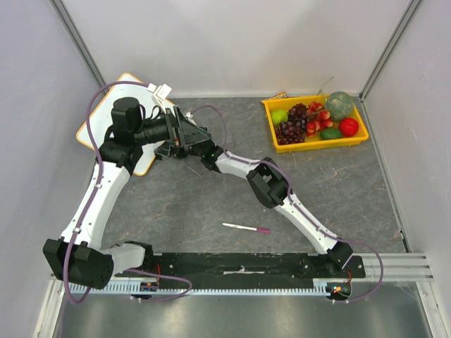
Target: Write a sentence on the whiteboard
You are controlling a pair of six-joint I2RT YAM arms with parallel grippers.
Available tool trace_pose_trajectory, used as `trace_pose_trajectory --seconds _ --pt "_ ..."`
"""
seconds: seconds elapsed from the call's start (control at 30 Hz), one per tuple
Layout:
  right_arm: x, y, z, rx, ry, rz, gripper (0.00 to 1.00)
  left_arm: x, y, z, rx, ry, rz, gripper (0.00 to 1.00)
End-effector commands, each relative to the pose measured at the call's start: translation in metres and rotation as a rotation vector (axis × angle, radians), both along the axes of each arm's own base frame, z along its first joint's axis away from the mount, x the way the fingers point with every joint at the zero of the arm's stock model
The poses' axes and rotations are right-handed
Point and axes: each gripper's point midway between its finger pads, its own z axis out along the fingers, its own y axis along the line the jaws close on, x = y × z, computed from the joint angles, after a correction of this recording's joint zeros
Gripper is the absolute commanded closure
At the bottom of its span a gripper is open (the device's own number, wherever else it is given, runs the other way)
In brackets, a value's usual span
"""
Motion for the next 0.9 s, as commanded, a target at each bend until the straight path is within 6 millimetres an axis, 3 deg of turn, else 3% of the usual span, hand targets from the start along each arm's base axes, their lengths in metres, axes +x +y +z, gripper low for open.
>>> trace_pose_trajectory --seconds 0.0,0.17,0.4,0.87 --pt "-0.008 0.005 -0.037 -0.071 0.055 0.000 0.14 -0.001 0.001 0.003 0.002 -0.046 -0.015 0.08" --pt "-0.010 0.010 -0.046 -0.080 0.057 -0.008 0.25 0.001 0.000 0.000 -0.003 -0.037 -0.019 0.08" --pt "-0.018 0.023 -0.046 -0.073 0.032 0.014 0.32 0.001 -0.001 -0.003 -0.007 -0.027 -0.034 0.08" --pt "-0.022 0.023 -0.069 -0.111 0.059 -0.014 0.46 -0.002 -0.002 -0.002 -0.014 -0.027 -0.056 0.09"
